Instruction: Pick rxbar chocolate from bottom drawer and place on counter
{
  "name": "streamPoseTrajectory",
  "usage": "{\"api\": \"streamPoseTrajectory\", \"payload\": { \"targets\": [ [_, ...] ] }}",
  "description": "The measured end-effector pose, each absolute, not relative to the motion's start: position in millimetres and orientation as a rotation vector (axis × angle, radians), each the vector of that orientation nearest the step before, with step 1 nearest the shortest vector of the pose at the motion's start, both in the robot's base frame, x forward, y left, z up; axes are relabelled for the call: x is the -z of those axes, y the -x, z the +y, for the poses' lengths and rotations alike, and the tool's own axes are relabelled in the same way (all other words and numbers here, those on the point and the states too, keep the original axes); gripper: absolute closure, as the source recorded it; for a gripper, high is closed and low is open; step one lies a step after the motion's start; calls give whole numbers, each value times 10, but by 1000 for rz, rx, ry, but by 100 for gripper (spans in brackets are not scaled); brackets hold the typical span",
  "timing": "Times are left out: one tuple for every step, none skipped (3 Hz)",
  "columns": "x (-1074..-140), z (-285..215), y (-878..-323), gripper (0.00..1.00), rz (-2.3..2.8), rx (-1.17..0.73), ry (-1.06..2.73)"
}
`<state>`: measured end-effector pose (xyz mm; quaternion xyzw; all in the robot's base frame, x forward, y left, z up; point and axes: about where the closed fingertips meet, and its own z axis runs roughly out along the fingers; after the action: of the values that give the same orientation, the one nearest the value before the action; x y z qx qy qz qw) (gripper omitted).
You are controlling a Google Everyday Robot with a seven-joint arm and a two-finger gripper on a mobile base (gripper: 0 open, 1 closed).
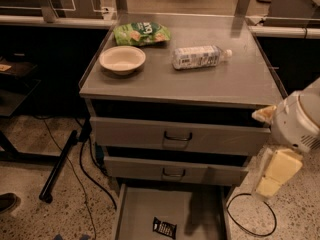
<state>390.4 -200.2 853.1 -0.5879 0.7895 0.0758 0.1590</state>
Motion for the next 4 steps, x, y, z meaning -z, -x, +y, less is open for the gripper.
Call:
{"api": "streamPoseTrajectory", "payload": {
  "targets": [
    [-8434,-1990,-3856,0,2263,-245,1682],
    [-8328,-1961,-3816,0,2266,-285,1671],
    [-7874,-1883,-3706,0,2282,-382,1627],
    [-7336,-1806,-3652,0,2309,-445,1590]
  ]
}}
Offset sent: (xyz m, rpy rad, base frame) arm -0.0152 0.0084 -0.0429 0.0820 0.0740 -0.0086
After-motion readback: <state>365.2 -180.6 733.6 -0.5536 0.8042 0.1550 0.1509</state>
